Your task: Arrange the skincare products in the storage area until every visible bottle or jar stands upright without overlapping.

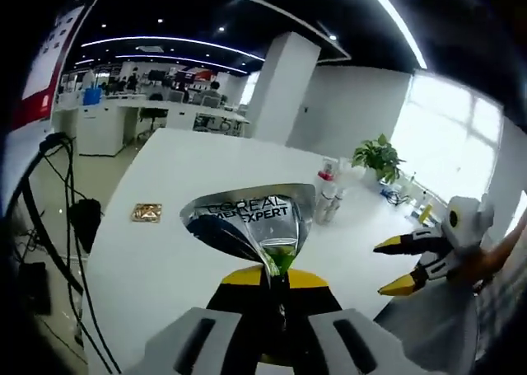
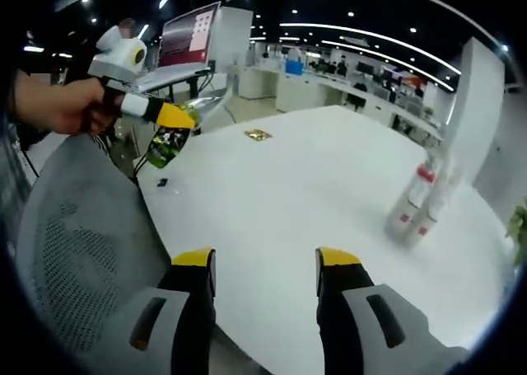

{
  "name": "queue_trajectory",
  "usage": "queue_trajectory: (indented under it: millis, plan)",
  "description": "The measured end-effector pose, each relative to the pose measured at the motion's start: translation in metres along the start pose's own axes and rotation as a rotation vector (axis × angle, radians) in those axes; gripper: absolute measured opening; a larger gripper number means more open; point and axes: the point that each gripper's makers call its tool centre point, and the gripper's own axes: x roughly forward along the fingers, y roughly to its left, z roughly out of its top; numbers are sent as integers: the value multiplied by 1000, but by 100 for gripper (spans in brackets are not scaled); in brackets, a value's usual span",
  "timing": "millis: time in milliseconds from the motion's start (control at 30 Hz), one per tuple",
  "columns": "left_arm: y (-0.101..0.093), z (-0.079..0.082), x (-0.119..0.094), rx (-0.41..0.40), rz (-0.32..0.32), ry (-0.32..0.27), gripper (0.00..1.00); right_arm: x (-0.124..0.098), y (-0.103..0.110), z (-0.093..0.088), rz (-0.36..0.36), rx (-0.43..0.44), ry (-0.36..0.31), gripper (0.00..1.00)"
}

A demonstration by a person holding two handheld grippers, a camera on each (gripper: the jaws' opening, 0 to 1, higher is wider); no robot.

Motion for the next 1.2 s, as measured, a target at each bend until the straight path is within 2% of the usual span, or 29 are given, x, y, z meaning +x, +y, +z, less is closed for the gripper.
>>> queue_trajectory:
  millis: [67,167,200,233,300,367,533,567,633,700,800,900,1000,1167,1200]
  plan:
    - [-15,-3,-1,33,-23,-20,5,2,3,-1,15,-15,11,46]
    - [-32,-13,-1,72,-52,-3,5,2,5,0,28,-5,4,46]
    - [-37,-14,-1,107,-68,6,5,2,5,0,30,5,3,46]
    - [-40,-13,-1,144,-74,3,6,2,4,1,31,9,-4,46]
    - [-49,-13,-1,157,-86,1,6,2,5,1,32,9,-4,46]
    - [-55,-17,-2,170,-97,10,6,3,6,1,37,3,1,46]
    - [-68,-29,-3,281,-101,41,6,5,9,-3,53,3,19,46]
    - [-69,-32,-2,279,-102,48,6,5,10,-3,56,-2,21,46]
    - [-64,-35,0,332,-72,54,6,5,12,-4,59,-6,25,46]
    - [-58,-38,3,315,-54,69,7,6,13,-5,65,-7,31,46]
    - [-53,-35,4,307,-27,59,7,7,13,-6,66,-13,36,45]
    - [-54,-45,5,376,-18,98,7,8,13,-11,71,9,58,45]
    - [-56,-51,7,434,-17,117,7,8,15,-10,76,-4,59,45]
    - [-46,-46,6,425,26,110,7,7,18,-8,87,-7,53,46]
    - [-45,-45,5,419,32,105,7,5,16,-2,86,-6,35,46]
